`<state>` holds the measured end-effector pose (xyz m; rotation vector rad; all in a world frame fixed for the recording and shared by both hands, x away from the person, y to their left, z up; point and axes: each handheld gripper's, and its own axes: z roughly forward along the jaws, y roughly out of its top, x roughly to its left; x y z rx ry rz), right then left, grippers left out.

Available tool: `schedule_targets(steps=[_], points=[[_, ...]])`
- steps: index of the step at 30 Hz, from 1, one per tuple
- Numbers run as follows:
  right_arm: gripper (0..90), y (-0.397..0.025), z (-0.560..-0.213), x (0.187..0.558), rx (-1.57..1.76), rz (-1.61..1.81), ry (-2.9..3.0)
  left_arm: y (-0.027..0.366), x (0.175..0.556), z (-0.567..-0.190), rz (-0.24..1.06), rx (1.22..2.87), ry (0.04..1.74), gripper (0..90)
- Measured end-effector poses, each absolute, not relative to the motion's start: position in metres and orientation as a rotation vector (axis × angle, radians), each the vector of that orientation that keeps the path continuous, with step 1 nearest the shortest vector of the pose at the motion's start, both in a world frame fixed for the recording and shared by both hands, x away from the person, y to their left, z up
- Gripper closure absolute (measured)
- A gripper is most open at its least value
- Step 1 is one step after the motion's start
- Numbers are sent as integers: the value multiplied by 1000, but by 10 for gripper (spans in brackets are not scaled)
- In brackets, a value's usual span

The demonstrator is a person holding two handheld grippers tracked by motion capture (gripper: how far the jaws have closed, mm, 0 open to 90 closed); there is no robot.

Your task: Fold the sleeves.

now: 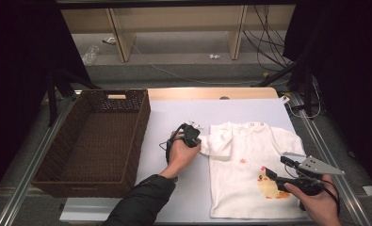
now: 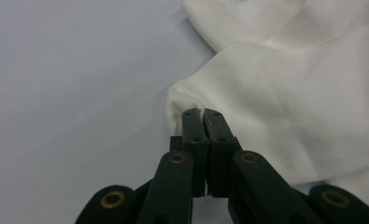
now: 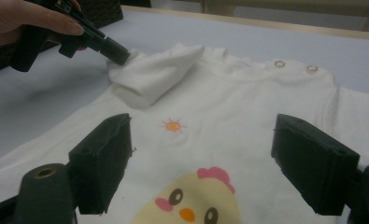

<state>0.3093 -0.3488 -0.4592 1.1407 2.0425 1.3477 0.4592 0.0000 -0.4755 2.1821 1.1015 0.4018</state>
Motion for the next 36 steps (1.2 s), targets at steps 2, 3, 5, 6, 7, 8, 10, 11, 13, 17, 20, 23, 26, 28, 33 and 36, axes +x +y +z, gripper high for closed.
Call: schedule_targets(steps=[2, 3, 5, 6, 7, 8, 10, 11, 13, 17, 20, 23, 26, 28, 33, 36], points=[[211, -349, -459, 309, 1139, 1349, 2042, 0, 458, -471, 406, 2176, 1090, 883], [211, -349, -459, 309, 1140, 1350, 2041, 0, 457, -469, 407, 2172, 1084, 884], [211, -349, -460, 309, 1140, 1348, 2043, 0, 456, -466, 407, 2161, 1077, 885], [211, -349, -459, 309, 1139, 1349, 2044, 0, 455, -464, 413, 2157, 1072, 885], [211, -349, -459, 309, 1136, 1347, 2044, 0, 455, -461, 415, 2148, 1066, 885], [212, -349, -459, 309, 1137, 1347, 2043, 0, 454, -459, 417, 2140, 1062, 886], [211, -349, -459, 309, 1139, 1348, 2042, 0, 452, -453, 425, 2119, 1050, 886], [211, -349, -459, 309, 1140, 1347, 2043, -1, 451, -450, 428, 2112, 1041, 886], [212, -349, -459, 309, 1140, 1348, 2042, -2, 448, -443, 437, 2094, 1024, 886], [211, -349, -459, 309, 1138, 1346, 2042, -6, 441, -427, 448, 2058, 977, 886], [211, -349, -459, 309, 1138, 1346, 2042, -12, 435, -414, 456, 2047, 926, 886], [212, -349, -459, 309, 1137, 1345, 2041, -21, 428, -405, 454, 2039, 880, 885], [212, -349, -459, 309, 1136, 1345, 2039, -31, 422, -399, 450, 2039, 831, 885], [212, -350, -459, 309, 1137, 1344, 2040, -39, 419, -397, 442, 2042, 803, 886], [213, -350, -459, 309, 1139, 1348, 2034, -55, 412, -395, 421, 2052, 744, 885], [213, -350, -459, 309, 1139, 1351, 2030, -64, 408, -394, 412, 2053, 720, 885]])
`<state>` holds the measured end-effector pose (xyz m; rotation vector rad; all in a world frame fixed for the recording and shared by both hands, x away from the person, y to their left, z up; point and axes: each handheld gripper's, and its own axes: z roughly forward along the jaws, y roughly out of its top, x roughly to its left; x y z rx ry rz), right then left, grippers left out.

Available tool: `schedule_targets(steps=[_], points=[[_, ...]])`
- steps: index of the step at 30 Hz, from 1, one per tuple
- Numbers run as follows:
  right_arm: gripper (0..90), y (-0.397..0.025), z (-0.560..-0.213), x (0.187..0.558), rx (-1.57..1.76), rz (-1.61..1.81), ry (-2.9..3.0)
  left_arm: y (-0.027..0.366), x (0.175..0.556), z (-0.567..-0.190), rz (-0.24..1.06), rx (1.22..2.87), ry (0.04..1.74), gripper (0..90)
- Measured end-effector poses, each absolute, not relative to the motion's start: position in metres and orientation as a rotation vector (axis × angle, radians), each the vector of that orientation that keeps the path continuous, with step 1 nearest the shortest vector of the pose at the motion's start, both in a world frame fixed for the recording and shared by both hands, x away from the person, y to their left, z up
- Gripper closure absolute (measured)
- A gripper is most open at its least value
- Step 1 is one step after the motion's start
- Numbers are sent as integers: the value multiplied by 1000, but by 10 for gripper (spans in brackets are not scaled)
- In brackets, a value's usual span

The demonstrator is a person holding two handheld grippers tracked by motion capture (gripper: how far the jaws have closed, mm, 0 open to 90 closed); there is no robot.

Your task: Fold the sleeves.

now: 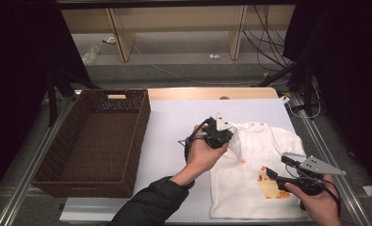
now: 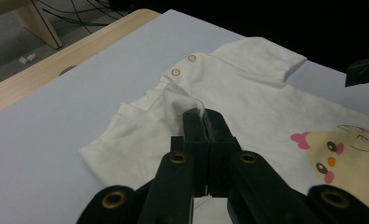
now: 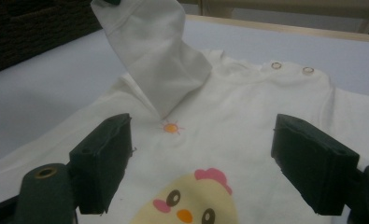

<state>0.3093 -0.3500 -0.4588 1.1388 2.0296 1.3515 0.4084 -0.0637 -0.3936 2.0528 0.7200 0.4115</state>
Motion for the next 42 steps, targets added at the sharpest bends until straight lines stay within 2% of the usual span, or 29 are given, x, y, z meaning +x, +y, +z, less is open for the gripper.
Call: schedule_targets(steps=[26, 34, 42], points=[[216, -351, -457, 309, 1142, 1351, 2020, -122, 392, -399, 336, 2104, 542, 867], [216, -352, -458, 309, 1141, 1351, 2018, -121, 392, -393, 349, 2067, 515, 758], [219, -352, -458, 310, 1147, 1341, 2009, -94, 390, -393, 358, 2063, 562, 577]])
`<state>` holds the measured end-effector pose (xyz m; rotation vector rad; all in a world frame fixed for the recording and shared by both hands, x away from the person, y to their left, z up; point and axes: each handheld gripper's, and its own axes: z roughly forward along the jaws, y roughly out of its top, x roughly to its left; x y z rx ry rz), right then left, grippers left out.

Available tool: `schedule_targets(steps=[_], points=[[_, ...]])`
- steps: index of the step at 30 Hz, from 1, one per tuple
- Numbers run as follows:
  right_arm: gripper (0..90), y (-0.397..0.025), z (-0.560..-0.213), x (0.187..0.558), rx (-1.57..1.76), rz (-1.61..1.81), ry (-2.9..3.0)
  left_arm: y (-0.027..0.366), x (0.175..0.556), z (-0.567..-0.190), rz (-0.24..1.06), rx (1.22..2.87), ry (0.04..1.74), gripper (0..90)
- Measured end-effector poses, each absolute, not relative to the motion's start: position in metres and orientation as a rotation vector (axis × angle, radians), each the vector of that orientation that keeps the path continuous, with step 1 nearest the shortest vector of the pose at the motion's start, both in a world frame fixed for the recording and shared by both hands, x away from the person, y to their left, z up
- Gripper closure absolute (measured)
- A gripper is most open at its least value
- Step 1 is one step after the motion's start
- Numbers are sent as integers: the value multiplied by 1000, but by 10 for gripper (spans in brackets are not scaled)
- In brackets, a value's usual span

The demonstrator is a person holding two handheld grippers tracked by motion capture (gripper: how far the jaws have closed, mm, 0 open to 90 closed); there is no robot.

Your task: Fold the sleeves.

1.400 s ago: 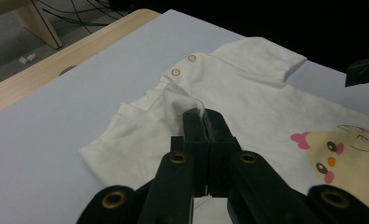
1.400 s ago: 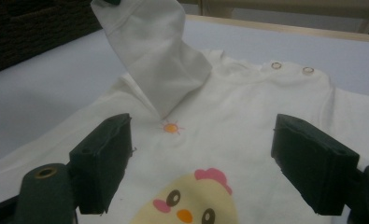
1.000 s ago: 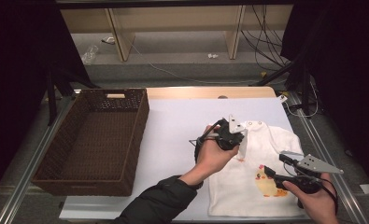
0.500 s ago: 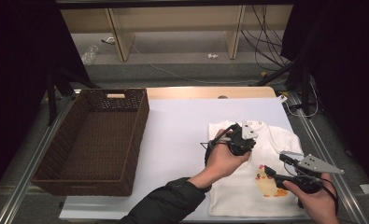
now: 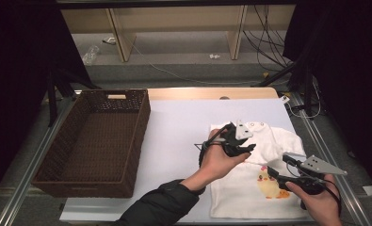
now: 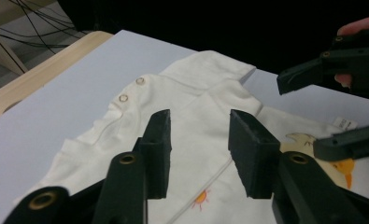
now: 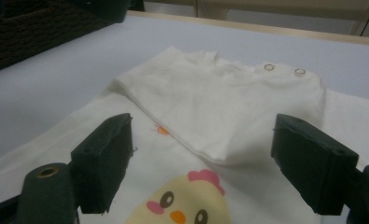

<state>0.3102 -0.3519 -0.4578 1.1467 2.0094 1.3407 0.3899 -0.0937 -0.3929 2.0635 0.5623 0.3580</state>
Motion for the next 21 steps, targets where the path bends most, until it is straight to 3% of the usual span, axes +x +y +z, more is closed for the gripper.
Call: schedule_targets(steps=[8, 13, 21], points=[[250, -355, -457, 315, 1174, 1274, 2006, -36, 381, -396, 347, 2041, 632, 329], [306, -357, -457, 322, 1203, 1213, 2006, -1, 374, -401, 338, 2023, 700, 247], [472, -364, -464, 339, 1294, 1071, 2037, 44, 361, -419, 348, 2008, 788, 162]])
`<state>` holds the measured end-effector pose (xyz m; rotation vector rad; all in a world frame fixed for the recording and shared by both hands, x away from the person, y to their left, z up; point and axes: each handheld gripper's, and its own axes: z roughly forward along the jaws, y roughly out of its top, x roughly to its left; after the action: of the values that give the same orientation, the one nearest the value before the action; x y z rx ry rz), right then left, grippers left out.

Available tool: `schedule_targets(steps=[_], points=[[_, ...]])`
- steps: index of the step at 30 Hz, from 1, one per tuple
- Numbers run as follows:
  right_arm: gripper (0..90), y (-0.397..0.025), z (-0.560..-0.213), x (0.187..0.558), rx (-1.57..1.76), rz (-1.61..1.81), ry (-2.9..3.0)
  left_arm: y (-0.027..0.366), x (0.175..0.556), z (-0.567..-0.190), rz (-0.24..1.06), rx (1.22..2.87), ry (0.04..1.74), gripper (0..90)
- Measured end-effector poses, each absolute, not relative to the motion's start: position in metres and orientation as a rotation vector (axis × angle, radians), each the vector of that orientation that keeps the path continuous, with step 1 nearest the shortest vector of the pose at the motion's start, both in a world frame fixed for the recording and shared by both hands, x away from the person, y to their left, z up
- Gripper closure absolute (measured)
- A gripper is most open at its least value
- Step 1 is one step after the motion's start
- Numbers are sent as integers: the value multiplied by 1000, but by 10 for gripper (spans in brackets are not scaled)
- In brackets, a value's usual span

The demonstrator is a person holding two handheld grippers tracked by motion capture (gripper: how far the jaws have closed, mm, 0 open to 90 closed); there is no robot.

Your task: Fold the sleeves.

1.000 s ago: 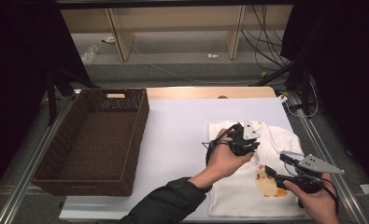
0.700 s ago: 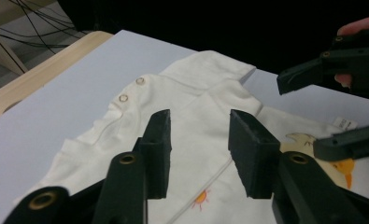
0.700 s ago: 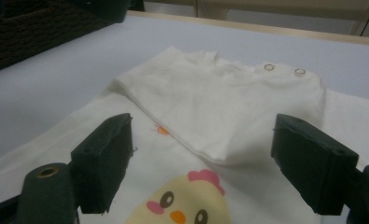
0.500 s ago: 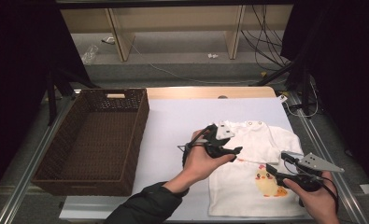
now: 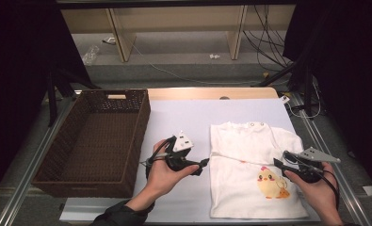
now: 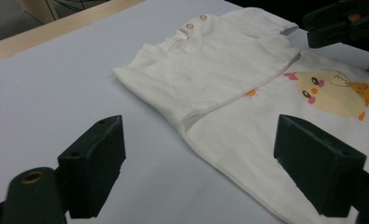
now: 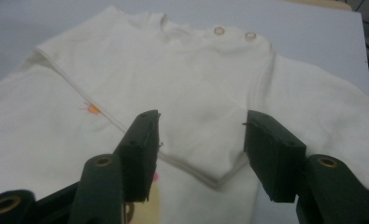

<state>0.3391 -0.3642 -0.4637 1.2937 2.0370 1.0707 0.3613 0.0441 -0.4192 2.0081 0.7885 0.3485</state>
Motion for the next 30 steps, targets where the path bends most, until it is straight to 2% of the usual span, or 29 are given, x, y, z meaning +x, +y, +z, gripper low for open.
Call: schedule_targets(steps=[6, 16, 18, 23, 26, 30], points=[[617, -360, -470, 355, 1317, 971, 2136, 57, 356, -426, 345, 2015, 819, 156], [640, -338, -477, 376, 1300, 839, 2275, 58, 353, -427, 358, 2017, 813, 157], [679, -339, -477, 376, 1326, 846, 2267, 59, 354, -428, 358, 2016, 817, 157], [840, -340, -477, 376, 1371, 853, 2254, 59, 354, -429, 356, 2016, 820, 157], [878, -338, -475, 378, 1392, 836, 2253, 59, 354, -428, 356, 2013, 823, 157], [882, -337, -470, 376, 1434, 840, 2244, 60, 354, -428, 355, 2012, 824, 157]])
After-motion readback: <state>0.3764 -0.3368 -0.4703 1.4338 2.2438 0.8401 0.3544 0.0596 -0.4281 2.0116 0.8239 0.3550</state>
